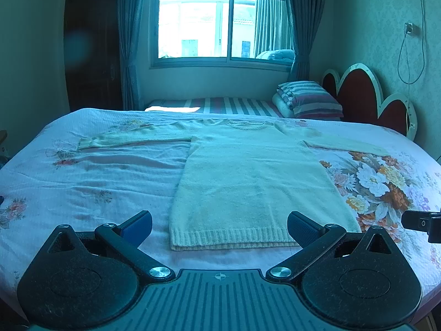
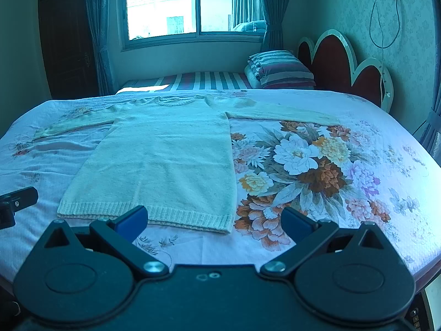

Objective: Fold small clothes

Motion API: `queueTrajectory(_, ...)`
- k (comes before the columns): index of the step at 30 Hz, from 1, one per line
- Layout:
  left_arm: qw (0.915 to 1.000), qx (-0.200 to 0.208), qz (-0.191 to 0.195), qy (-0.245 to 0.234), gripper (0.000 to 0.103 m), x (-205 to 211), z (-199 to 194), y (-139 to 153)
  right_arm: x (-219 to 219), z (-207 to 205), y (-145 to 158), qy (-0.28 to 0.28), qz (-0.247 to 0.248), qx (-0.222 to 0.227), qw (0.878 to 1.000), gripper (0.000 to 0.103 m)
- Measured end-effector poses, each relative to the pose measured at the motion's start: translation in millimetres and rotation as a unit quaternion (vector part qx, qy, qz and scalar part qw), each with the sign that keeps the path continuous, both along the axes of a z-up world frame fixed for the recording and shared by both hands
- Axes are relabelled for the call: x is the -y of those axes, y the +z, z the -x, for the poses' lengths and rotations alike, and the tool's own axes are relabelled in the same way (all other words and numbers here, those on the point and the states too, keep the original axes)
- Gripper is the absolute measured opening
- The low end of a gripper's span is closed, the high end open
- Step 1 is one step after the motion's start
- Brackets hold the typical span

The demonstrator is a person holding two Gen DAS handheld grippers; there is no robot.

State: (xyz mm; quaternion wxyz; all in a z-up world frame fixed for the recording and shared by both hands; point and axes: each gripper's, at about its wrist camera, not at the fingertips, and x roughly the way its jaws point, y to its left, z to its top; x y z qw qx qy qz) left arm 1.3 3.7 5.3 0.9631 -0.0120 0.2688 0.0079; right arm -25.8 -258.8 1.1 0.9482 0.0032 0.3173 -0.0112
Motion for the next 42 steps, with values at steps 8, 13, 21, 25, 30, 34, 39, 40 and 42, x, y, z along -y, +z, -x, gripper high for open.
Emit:
queueTrajectory(8,1.0000,0.001,-0.004,-0.002,0.103,0.8,-0.2,1.0,-0.5,0.3,1.6,-0.002,0.001,0.002,1.000,0.103)
queueTrajectory(13,1.0000,0.003,-0.004,-0.001,0.103,-0.7,-1.2,1.1,0.8,-0.6,2.4,-0.005,0.000,0.001,1.000,0.103)
queueTrajectory(21,1.0000,0.004,-0.007,-0.002,0.103,-2.3,-2.4,1.7,0.2,-2.4,2.5,-0.003,0.001,0.004,1.000,0.103)
queueTrajectory(25,1.0000,0.003,-0.007,-0.001,0.103,-2.1,-1.8,1.5,0.2,-2.4,2.7,-0.003,0.001,0.004,1.000,0.103)
queueTrajectory(30,1.0000,0.003,-0.006,-0.001,0.103,-2.0,-1.1,1.6,-0.1,-2.2,2.7,-0.003,0.000,0.003,1.000,0.103)
queueTrajectory(34,1.0000,0.003,-0.008,-0.002,0.103,-2.2,-1.0,1.6,-0.1,-2.2,2.7,-0.004,0.000,0.003,1.000,0.103)
queueTrajectory(39,1.0000,0.004,-0.008,-0.001,0.103,-1.5,-1.0,1.3,-0.1,-1.9,2.7,-0.005,0.000,0.003,1.000,0.103)
queueTrajectory(40,1.0000,0.003,-0.008,-0.001,0.103,-1.9,-1.0,1.2,-0.1,-1.8,2.7,-0.004,0.000,0.002,1.000,0.103)
queueTrajectory(42,1.0000,0.004,-0.008,0.000,0.103,-2.0,-0.9,1.1,-0.1,-1.6,2.6,-0.004,0.000,0.003,1.000,0.103)
